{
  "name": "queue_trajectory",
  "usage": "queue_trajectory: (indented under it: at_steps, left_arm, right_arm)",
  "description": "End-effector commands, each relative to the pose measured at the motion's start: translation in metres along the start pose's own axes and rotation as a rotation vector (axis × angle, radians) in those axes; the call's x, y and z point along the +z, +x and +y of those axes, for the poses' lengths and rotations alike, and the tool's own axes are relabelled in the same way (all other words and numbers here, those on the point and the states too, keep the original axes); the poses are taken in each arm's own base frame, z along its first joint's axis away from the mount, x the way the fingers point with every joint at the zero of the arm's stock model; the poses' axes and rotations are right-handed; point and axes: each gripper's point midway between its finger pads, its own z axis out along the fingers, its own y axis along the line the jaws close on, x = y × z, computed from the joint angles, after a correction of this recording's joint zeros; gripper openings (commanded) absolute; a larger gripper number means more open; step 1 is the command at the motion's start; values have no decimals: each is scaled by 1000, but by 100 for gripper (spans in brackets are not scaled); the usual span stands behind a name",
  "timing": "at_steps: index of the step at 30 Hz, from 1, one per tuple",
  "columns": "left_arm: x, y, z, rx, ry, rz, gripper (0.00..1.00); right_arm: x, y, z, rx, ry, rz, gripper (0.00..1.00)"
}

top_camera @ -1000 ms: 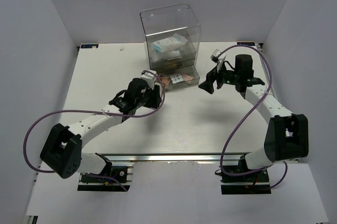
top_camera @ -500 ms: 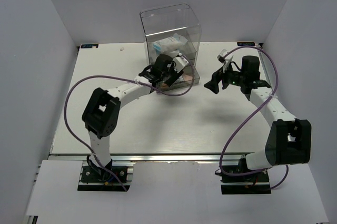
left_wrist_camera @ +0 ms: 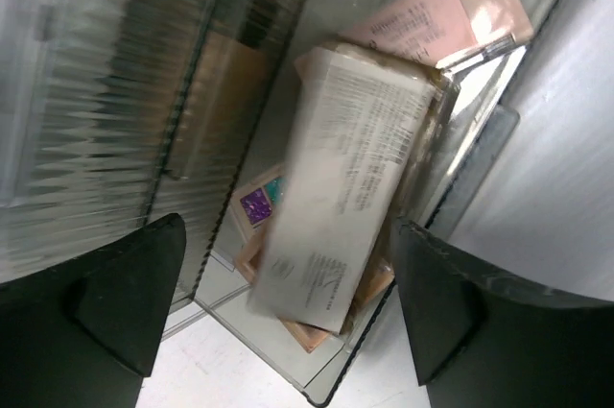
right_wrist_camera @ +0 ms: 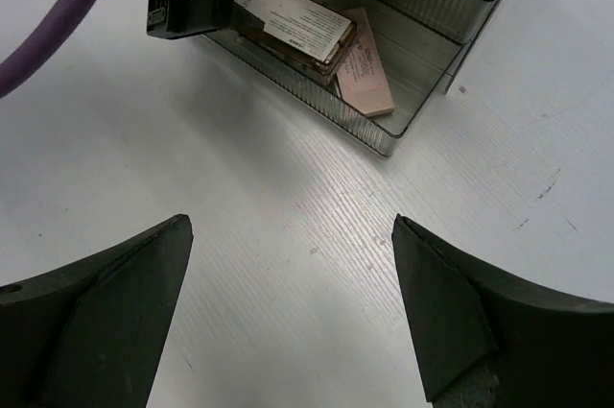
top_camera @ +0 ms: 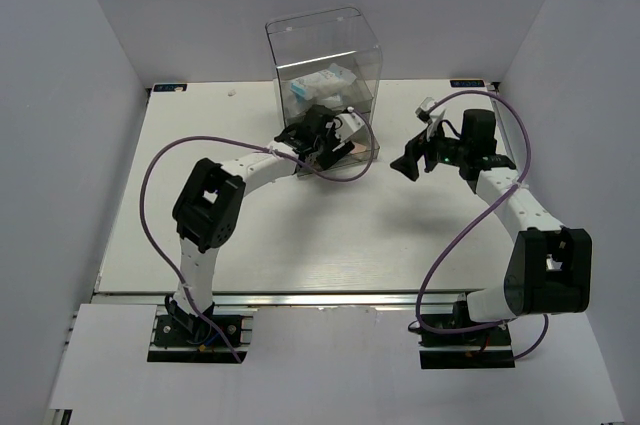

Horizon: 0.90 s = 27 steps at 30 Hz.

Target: Organize the makeup

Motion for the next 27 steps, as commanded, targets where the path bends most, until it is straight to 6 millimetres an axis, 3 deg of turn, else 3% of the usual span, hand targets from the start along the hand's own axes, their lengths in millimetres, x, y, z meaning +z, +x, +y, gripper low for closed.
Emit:
queue_trajectory:
  at_steps: [1, 7, 8, 10, 11, 13, 14, 15, 16, 17, 18, 19, 21, 22, 23, 24, 26, 27]
  left_arm:
    - [-23, -42, 25, -39, -61, -102, 98]
    - [-60, -74, 43, -197, -94, -198, 98]
    - [-67, -78, 47, -239, -106, -212, 98]
    - [-91, -85, 64, -337, -164, -226, 98]
    - [-98, -80, 64, -420, -177, -215, 98]
    - [-128, -80, 81, -527, -255, -232, 98]
    - [-132, -68, 78, -630, -270, -217, 98]
    - [-141, -58, 80, -676, -289, -197, 98]
    - [-163, -59, 88, -730, -304, -227, 98]
    - [-170, -55, 86, -809, -296, -231, 98]
    - [-171, -32, 78, -835, -293, -179, 98]
    - [-190, -31, 82, -879, -293, -206, 98]
    - [-195, 0, 68, -965, -295, -148, 98]
    - [-212, 3, 72, -1027, -305, -179, 98]
    - [-212, 24, 61, -1045, -312, -139, 98]
    - [-218, 31, 61, -1069, -322, -142, 98]
    - [-239, 38, 63, -1142, -349, -188, 98]
    - [-239, 52, 56, -1154, -358, -168, 98]
  right_arm:
    - [-4, -7, 5, -84, -39, -25, 89]
    - [-2, 9, 33, -236, -240, -18, 89]
    - [0, 8, 37, -360, -286, -44, 89]
    - [6, 21, 53, -446, -380, -14, 89]
    - [14, 24, 59, -613, -425, -13, 87]
    - [26, 39, 68, -688, -494, 44, 80]
    - [31, 46, 68, -742, -510, 87, 73]
    - [43, 42, 77, -815, -545, 88, 54]
    - [54, 50, 78, -824, -565, 111, 43]
    - [64, 53, 84, -856, -583, 142, 22]
    - [76, 65, 84, -840, -605, 177, 10]
    - [89, 55, 79, -868, -582, 178, 0]
    - [113, 71, 77, -855, -567, 267, 0]
    - [127, 60, 65, -893, -512, 276, 0]
    - [137, 58, 66, -899, -497, 279, 0]
    - [148, 65, 62, -890, -485, 300, 0]
    - [166, 54, 53, -911, -423, 305, 0]
    - [175, 62, 50, -906, -416, 324, 0]
